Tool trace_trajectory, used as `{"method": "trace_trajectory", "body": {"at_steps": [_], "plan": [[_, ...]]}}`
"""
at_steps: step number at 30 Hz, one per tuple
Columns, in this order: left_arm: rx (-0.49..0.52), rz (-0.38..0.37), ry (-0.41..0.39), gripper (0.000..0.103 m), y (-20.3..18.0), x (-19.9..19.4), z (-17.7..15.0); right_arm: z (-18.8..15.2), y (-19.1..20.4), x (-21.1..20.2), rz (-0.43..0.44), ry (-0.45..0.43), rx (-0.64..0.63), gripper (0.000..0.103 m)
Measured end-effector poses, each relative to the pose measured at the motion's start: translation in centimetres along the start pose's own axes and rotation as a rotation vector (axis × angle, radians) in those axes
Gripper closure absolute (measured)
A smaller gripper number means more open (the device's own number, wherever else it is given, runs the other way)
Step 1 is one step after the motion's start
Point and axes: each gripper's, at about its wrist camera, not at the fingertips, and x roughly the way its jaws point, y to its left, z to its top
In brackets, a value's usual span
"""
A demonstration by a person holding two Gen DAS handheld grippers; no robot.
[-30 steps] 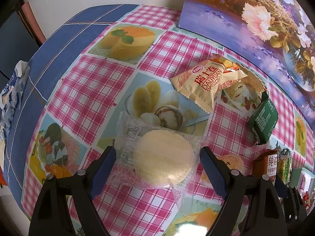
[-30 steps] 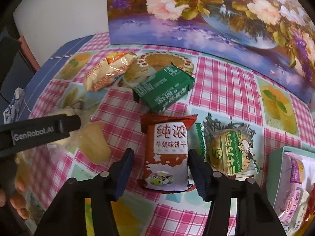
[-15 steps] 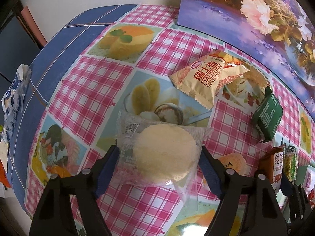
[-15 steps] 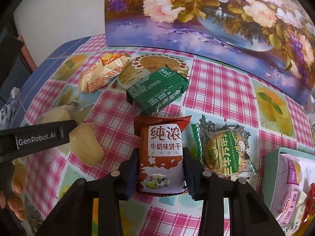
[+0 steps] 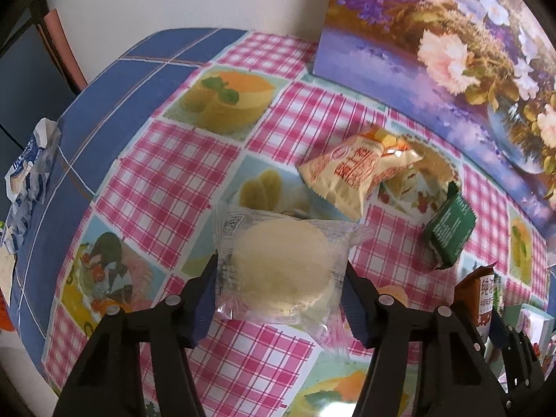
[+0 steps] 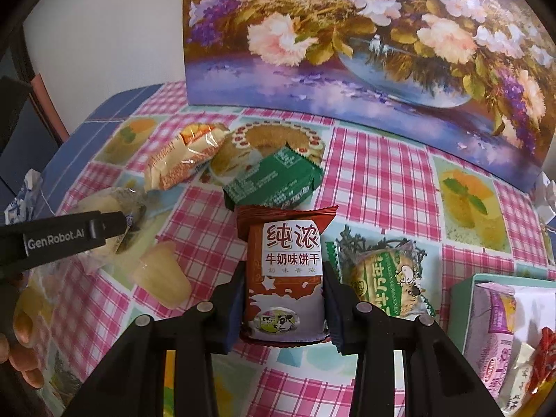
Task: Organize snacks
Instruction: 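Carry the round bread and biscuit pack into the white tray and open both tools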
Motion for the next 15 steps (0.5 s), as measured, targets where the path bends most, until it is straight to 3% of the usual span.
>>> {"method": "trace_trajectory", "body": {"at_steps": [15], "plan": [[0.014, -0.001, -0.112, 0.038, -0.7, -5.2, 0.2, 1.2, -2.3, -3.5, 0.013, -0.035, 0.076, 0.061]]}}
